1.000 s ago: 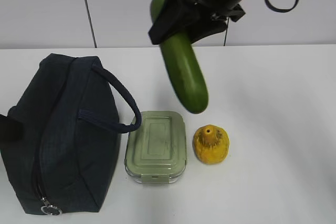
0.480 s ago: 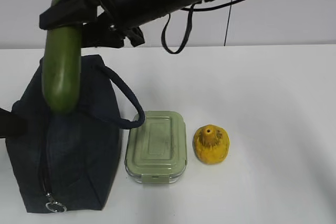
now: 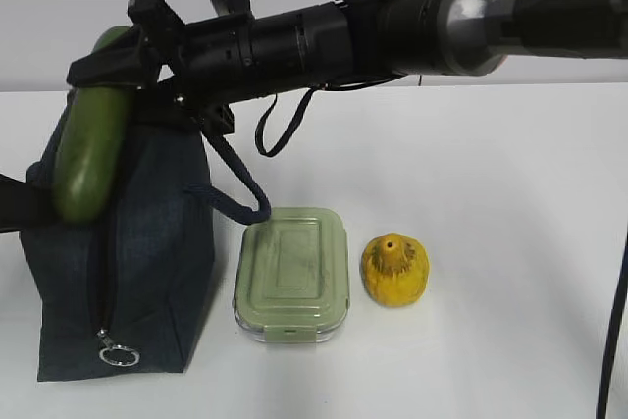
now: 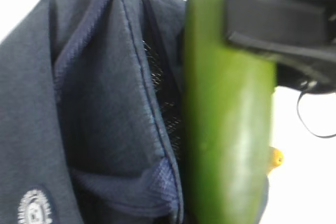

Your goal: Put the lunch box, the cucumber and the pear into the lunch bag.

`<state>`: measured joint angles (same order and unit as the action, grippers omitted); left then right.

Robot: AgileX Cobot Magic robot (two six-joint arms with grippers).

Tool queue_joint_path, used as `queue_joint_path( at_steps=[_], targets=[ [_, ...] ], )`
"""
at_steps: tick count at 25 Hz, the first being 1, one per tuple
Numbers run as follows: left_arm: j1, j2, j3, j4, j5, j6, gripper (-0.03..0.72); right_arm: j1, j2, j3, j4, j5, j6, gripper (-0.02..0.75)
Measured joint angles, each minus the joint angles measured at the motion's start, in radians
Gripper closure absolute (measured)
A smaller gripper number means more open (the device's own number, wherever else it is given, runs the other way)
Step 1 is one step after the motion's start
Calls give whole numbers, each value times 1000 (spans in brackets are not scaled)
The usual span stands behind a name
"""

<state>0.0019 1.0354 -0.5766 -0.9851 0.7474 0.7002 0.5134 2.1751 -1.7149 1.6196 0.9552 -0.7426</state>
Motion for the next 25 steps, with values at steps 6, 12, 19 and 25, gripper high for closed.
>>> queue_joint_path(
  at_steps=[6,12,19,25],
  targets=[
    [1,0,0,-21,13,8,700,4,16,0,-184,-54,-2,349],
    [1,8,0,11,22,8,700,4,16,0,-335,-72,26,349],
    [1,67,-2,47,55,11,700,14,16,-6,-412,-73,47,269],
    [1,69,-2,51,56,11,700,12,16,-49,-454,-41,48,202]
  ],
)
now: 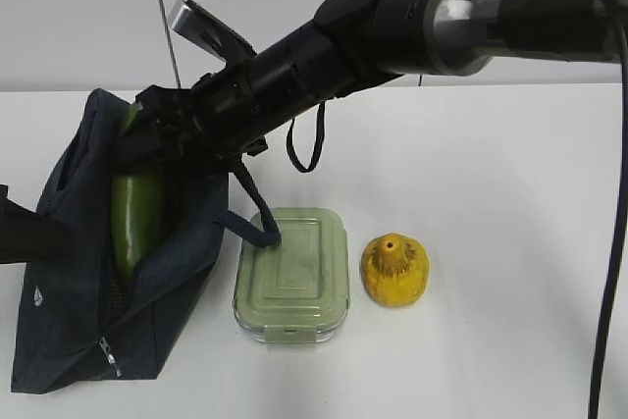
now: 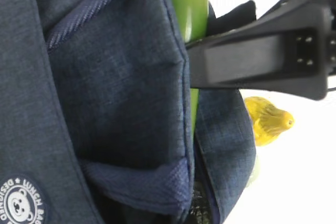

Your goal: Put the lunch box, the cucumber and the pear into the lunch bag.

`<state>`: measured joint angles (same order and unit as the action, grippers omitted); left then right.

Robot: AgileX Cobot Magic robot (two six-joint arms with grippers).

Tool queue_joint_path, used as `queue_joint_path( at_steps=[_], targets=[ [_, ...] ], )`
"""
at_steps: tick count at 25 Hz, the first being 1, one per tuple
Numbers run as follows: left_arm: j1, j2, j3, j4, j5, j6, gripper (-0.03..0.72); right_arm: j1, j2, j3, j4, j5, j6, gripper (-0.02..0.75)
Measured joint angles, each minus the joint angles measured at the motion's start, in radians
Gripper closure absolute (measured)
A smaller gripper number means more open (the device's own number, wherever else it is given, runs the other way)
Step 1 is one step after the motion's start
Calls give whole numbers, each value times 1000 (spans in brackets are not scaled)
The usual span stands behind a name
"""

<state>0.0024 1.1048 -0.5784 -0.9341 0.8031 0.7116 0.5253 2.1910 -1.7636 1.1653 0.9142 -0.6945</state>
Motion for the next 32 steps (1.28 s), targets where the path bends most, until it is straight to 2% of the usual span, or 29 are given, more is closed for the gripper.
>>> queue_joint_path(
  at_steps=[8,14,20,26,28,32],
  targets=[
    [0,0,0,2,3,0,700,-18,-45,-96,-192,45,56,198],
    [-7,0,0,-20,3,20,700,-30,-90,-173,-443,158,167,198],
    [-7,0,0,-41,2,94,700,-72,-141,-204,-720,278,312,211],
    [-7,0,0,-55,2,189,701,-77,-167,-206,-948,319,402,285],
    [-7,12,0,-108,5,255,701,-77,-169,-206,-1047,323,444,294],
    [-7,35,0,-190,35,344,701,-77,-169,-206,-1116,323,473,299]
  ],
)
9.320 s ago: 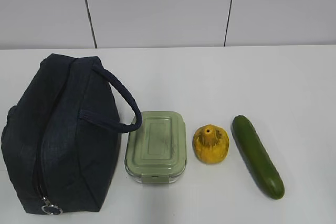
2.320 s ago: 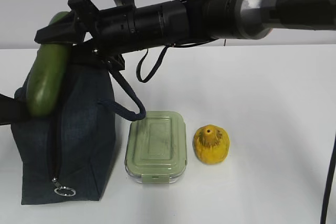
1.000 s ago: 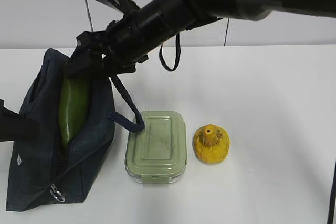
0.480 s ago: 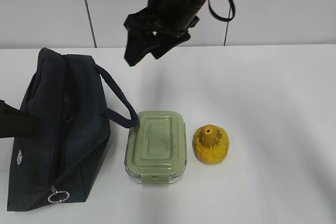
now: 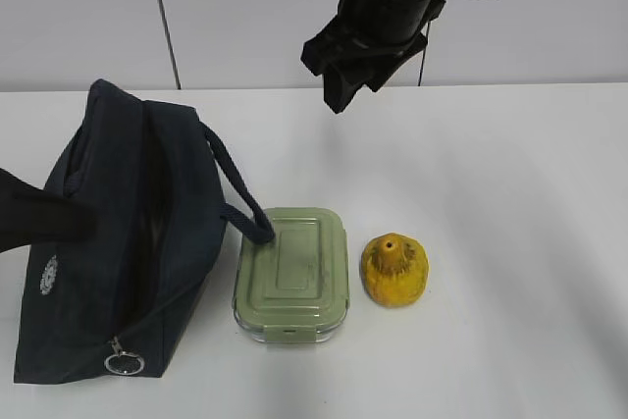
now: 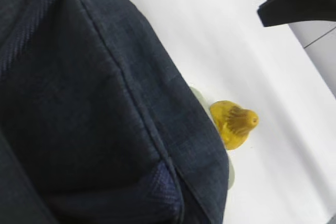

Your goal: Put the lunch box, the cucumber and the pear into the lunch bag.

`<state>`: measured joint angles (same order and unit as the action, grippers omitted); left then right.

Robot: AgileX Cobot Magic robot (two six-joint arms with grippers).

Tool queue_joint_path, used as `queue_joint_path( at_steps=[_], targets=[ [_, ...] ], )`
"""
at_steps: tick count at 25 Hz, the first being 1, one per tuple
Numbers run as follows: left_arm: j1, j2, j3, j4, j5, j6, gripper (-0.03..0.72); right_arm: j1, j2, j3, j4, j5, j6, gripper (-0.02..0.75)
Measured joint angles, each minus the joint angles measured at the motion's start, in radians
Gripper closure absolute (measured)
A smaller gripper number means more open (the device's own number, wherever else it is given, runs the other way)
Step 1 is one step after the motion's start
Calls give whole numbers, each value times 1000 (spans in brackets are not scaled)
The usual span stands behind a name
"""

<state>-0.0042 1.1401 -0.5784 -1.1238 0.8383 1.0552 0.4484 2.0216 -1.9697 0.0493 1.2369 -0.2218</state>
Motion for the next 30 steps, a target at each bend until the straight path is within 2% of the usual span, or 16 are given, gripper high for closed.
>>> queue_joint_path(
  at_steps=[6,12,15,23,30],
  targets=[
    [0,47,0,-137,92,152,701,0,-1,0,-64,0,12,337],
    [0,91,0,-222,181,305,701,0,-1,0,-125,0,26,349],
    [0,128,0,-236,217,338,701,0,-2,9,-134,0,31,351],
    [0,155,0,-235,229,337,701,0,-19,151,-111,0,41,351],
    [0,155,0,-221,175,214,702,0,-63,306,-49,-1,43,351]
  ],
)
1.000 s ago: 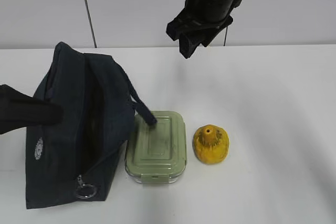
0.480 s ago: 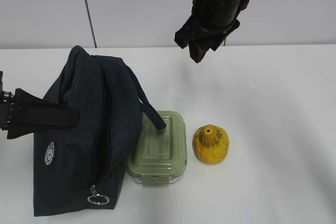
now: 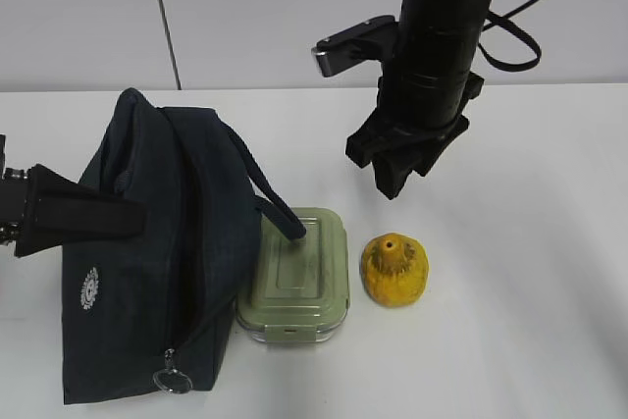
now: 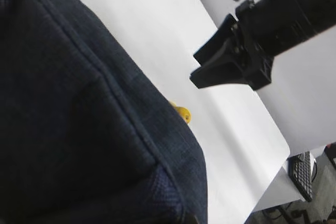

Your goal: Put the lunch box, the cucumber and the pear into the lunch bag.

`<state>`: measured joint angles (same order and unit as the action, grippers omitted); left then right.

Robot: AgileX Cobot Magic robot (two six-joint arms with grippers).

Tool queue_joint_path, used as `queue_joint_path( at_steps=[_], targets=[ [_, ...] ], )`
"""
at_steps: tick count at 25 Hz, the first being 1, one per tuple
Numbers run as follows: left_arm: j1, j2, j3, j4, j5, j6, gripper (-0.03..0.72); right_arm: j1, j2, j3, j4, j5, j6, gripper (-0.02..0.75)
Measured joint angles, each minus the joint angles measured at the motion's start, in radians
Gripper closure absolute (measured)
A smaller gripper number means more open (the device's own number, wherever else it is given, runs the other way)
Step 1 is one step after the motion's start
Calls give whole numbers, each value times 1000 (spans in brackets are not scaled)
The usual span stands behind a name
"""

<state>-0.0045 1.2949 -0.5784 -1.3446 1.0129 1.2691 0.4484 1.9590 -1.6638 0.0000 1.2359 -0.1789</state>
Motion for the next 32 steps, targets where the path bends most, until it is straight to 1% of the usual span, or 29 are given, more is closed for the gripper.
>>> queue_joint_path(
  at_steps=[4,7,11,14,19,32],
  targets=[
    [-1,-1,0,15,-30,-105,702,4,-16,52,22,-1,0,351],
    [-1,-1,0,18,-33,-141,702,15,-18,72,24,-5,0,347],
    [-1,-1,0,20,-33,-163,702,25,-18,78,26,-9,0,293],
    [-1,-1,0,20,-33,-190,702,27,-18,78,28,-9,0,274],
    [-1,-1,0,20,-33,-199,702,27,-18,78,28,-9,0,267],
    [-1,-1,0,20,-25,-203,703,27,72,78,43,-15,0,267]
  ],
)
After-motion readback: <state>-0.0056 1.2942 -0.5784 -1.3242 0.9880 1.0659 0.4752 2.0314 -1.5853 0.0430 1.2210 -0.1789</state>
